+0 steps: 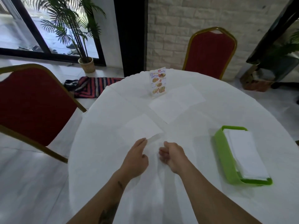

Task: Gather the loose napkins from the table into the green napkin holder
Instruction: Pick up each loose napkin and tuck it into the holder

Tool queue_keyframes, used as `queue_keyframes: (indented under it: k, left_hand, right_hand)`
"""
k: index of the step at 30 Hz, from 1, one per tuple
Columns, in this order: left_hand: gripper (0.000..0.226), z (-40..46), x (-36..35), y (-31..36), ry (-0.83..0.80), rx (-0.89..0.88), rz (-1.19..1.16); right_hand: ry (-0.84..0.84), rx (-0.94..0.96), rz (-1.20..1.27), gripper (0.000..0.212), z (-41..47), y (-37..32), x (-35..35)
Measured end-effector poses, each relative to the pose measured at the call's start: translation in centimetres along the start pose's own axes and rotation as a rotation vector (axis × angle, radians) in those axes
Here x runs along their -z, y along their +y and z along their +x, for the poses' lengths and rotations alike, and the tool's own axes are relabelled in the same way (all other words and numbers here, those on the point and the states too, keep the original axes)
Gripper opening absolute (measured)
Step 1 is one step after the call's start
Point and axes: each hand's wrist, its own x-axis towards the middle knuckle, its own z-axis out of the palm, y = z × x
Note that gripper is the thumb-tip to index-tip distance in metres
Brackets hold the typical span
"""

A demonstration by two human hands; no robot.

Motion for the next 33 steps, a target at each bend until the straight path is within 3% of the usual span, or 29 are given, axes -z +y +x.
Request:
queue_keyframes:
  k: [4, 8, 11, 15, 18, 19, 22, 24, 28, 33]
  left_hand:
    - [0.058, -3.9, -1.8, 0.8, -0.020, -0.023, -0.058]
    - [0.060, -6.5, -3.4, 1.7, -0.078, -0.026, -0.102]
    - [0.059, -7.6, -4.1, 2.4, -0.058, -0.021, -0.144]
    - [0.049, -7.9, -3.9, 3.0, 0.111, 0.005, -0.177]
    - [0.044, -7.7, -3.1, 2.7, 0.204, 0.041, -0.190]
    - [0.042, -7.7, -2.9, 2.5, 0.236, 0.062, -0.184]
    - [0.038, -7.7, -2.3, 1.5, 0.306, 0.162, -0.164]
    - [0.041, -7.7, -2.2, 1.1, 0.294, 0.202, -0.152]
    - [0.054, -7.7, -2.4, 0.5, 0.127, 0.117, 0.051]
    - [0.067, -8.0, -2.7, -0.3, -0.093, 0.013, 0.328]
  right_hand:
    - [-0.072, -0.072, 0.149, 0.021, -0.6, 0.4, 1.5]
    - [-0.077, -0.027, 0.033, 0.015, -1.2, 1.0, 2.9]
    - [-0.021, 0.114, -0.140, 0.011, -1.9, 1.1, 3.5]
    - [0.061, 0.447, -0.576, 0.014, -3.2, 0.9, 3.6]
    - [-0.052, 0.600, -0.916, 0.008, -4.0, 1.2, 3.3]
    - [-0.136, 0.580, -1.023, 0.012, -4.1, 1.6, 3.2]
    - [-0.284, 0.391, -1.244, 0.060, -4.6, 2.6, 3.1]
    - [-0.215, 0.390, -1.226, 0.068, -4.6, 3.6, 2.9]
    - [0.017, 0.462, -1.136, 0.060, -4.0, 4.6, 2.6]
    - [-0.014, 0.277, -0.783, 0.051, -3.5, 3.5, 1.6]
